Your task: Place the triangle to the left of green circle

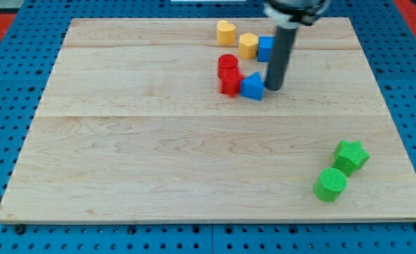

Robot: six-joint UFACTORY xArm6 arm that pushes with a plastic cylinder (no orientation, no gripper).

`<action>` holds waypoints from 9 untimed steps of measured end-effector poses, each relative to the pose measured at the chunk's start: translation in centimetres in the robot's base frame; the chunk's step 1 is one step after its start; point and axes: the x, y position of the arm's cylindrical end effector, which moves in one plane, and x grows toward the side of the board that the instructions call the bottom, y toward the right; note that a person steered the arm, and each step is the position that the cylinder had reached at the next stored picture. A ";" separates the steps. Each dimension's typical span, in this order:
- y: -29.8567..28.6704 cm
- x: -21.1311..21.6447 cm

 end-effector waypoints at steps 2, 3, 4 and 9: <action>-8.1 1.2; -8.4 7.5; -13.2 6.9; -19.5 9.8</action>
